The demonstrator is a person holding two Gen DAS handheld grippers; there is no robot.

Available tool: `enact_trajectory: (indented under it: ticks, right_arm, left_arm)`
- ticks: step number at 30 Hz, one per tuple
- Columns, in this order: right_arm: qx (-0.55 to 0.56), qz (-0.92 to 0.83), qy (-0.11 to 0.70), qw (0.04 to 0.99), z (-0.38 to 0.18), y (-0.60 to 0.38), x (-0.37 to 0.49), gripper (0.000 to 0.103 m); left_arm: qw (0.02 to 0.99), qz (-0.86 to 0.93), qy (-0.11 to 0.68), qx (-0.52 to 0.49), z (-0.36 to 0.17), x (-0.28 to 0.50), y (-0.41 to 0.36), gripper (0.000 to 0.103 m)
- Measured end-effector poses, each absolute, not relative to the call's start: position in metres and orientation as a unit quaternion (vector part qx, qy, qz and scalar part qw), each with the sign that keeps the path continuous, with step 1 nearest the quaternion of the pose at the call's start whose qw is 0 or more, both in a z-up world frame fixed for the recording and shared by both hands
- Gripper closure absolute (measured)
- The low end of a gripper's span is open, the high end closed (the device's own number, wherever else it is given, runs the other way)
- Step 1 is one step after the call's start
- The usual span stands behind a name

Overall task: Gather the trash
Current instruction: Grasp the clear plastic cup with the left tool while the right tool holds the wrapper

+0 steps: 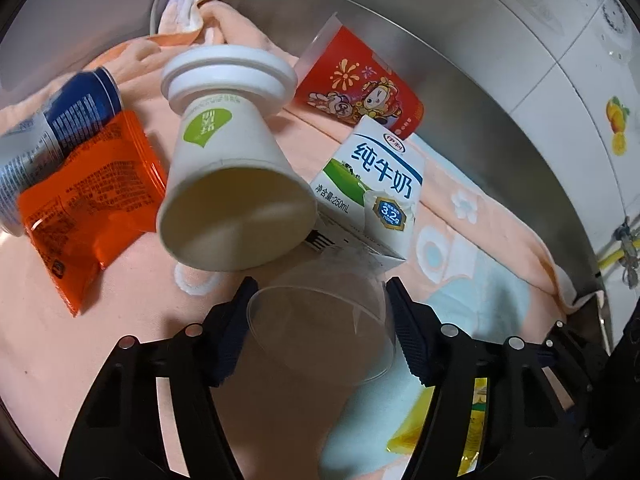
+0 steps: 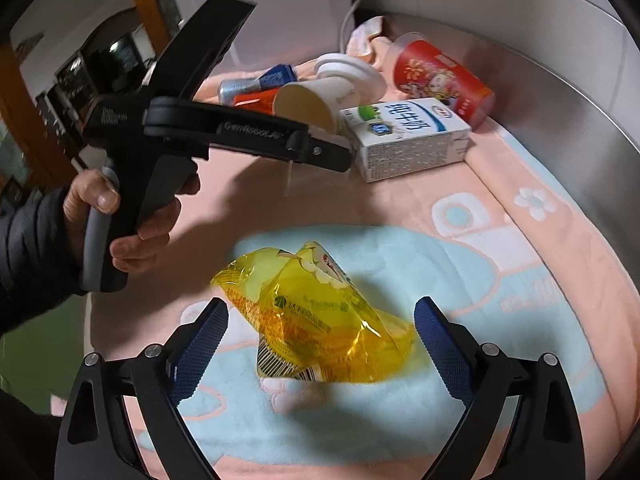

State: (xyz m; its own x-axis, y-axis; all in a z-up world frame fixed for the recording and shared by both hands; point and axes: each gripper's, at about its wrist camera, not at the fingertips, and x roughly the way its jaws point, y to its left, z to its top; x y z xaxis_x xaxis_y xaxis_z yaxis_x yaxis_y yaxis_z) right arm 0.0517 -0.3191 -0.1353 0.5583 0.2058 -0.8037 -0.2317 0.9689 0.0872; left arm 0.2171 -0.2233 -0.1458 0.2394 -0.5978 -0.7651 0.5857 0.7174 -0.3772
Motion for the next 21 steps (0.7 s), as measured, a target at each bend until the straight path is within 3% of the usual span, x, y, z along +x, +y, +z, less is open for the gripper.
enact_trajectory:
  ticks: [5,9,15,21]
  right_arm:
    - [-0.065,0.123,0.467,0.873,-0.146,-0.307,0.06,0.012]
    - [-0.061,0.126,0.481,0.865,-0.153,-0.305,0.063,0.033]
    - [-0.049,0.119,0.48,0.868,-0.15,-0.308,0.061,0.046]
    - [-0.032,0.123,0.47,0.873,-0.139,-0.304,0.056,0.052]
  left_arm:
    - [0.795,-0.373,0.478,0.002,-0.143,0.211,-0.227,0.039]
    - [0.798,-0.372,0.474,-0.004,-0.138,0.207,-0.22,0.039]
    - [0.813,-0.363,0.455,-0.022,-0.119,0.195,-0.189,0.039]
    - [0.836,-0.333,0.432,-0.055,-0.095,0.179,-0.14,0.039]
